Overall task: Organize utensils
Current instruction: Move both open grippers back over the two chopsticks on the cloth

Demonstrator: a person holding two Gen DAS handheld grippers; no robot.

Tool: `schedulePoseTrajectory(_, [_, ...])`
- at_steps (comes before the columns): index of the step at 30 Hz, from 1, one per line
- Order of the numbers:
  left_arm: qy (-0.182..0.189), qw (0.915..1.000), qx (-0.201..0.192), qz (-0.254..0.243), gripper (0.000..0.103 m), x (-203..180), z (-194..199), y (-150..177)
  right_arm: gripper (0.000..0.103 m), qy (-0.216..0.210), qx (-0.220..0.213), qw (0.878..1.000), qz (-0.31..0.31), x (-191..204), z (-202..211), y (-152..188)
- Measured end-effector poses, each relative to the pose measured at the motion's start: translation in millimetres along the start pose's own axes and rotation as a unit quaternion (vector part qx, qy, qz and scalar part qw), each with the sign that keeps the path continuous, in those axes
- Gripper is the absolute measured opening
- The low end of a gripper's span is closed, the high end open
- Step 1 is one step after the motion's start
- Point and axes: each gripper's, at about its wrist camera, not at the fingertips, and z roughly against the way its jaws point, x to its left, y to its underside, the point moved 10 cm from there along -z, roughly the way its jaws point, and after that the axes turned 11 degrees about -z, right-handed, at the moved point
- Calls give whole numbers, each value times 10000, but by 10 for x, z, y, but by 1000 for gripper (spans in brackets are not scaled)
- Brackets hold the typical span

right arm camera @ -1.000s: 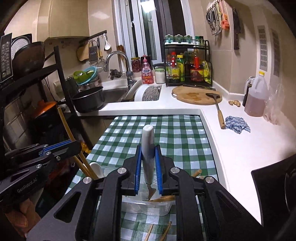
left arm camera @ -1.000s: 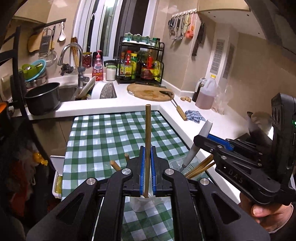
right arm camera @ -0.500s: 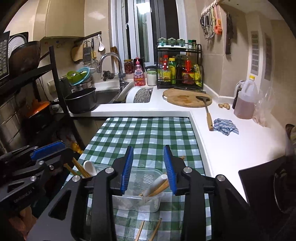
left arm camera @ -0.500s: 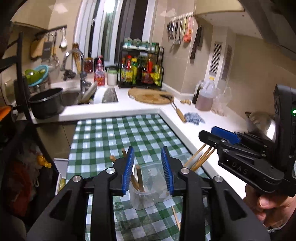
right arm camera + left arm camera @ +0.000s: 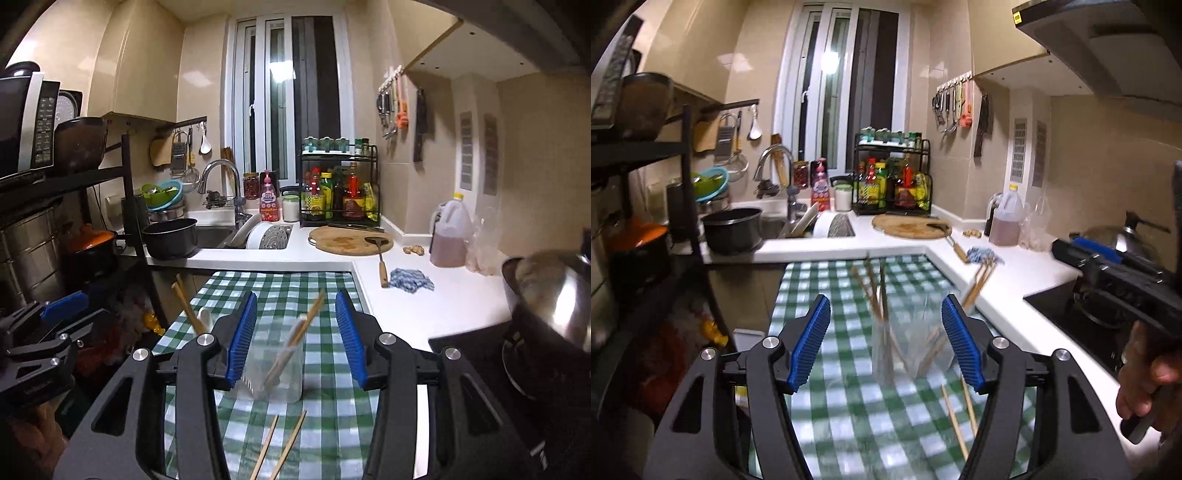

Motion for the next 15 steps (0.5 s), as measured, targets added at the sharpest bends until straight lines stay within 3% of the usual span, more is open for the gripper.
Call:
schedulePoseTrajectory(6, [-268, 9995, 111, -84, 62, -92, 210, 640, 45, 471, -47, 9982, -378, -269, 341, 589])
schedulePoseTrajectory(11, [-363, 9993, 100, -50, 62, -131, 343, 1014, 44, 625, 556, 9932, -816, -537, 361, 1254])
schedulePoseTrajectory(15, [-174, 9982, 513, 263, 61, -125, 277, 1288, 35, 788, 1168, 9856, -931, -662, 277, 1865])
